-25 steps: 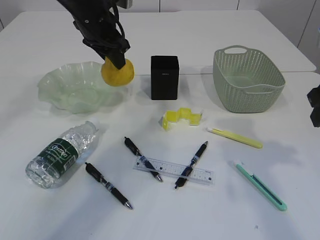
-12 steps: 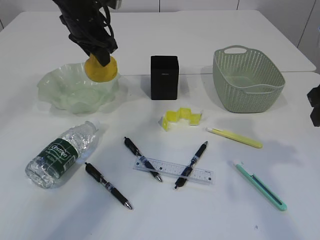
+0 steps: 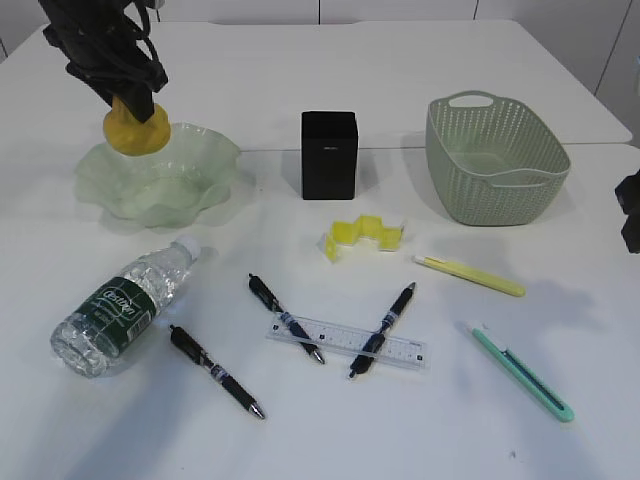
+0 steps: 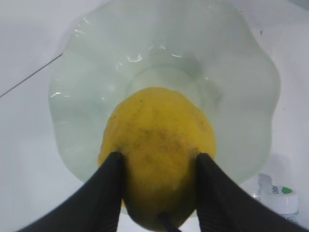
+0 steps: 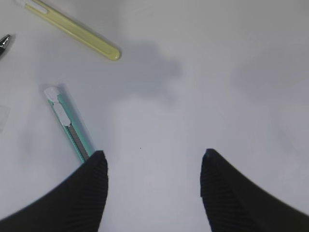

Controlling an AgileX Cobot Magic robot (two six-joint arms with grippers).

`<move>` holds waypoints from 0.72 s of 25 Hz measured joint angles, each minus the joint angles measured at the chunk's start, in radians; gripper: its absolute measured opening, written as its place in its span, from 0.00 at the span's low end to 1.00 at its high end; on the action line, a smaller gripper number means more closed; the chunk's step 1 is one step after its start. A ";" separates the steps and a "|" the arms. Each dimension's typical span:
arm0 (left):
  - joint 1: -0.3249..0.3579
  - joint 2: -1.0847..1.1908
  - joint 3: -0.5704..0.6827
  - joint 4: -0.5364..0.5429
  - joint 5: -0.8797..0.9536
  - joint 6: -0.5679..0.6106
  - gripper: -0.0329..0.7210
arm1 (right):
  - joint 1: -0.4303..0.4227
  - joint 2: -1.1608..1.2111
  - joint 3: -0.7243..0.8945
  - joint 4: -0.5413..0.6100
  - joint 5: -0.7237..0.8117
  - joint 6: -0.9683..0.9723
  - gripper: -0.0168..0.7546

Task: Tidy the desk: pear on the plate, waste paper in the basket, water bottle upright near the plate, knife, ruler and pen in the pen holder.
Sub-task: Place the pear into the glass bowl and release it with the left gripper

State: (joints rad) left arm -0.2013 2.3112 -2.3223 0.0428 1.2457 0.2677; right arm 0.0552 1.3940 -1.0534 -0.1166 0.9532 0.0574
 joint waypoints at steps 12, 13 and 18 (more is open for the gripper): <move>0.048 0.036 0.000 -0.107 -0.008 -0.002 0.44 | 0.000 0.000 0.000 0.000 -0.002 0.000 0.60; 0.048 0.047 0.000 -0.108 -0.012 -0.003 0.44 | 0.000 0.000 0.000 0.000 -0.002 0.000 0.60; 0.048 0.078 0.000 -0.112 -0.042 -0.003 0.44 | 0.000 0.000 0.000 0.000 -0.002 0.000 0.60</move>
State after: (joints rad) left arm -0.1533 2.3888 -2.3223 -0.0695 1.2033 0.2646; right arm 0.0552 1.3940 -1.0534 -0.1166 0.9516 0.0574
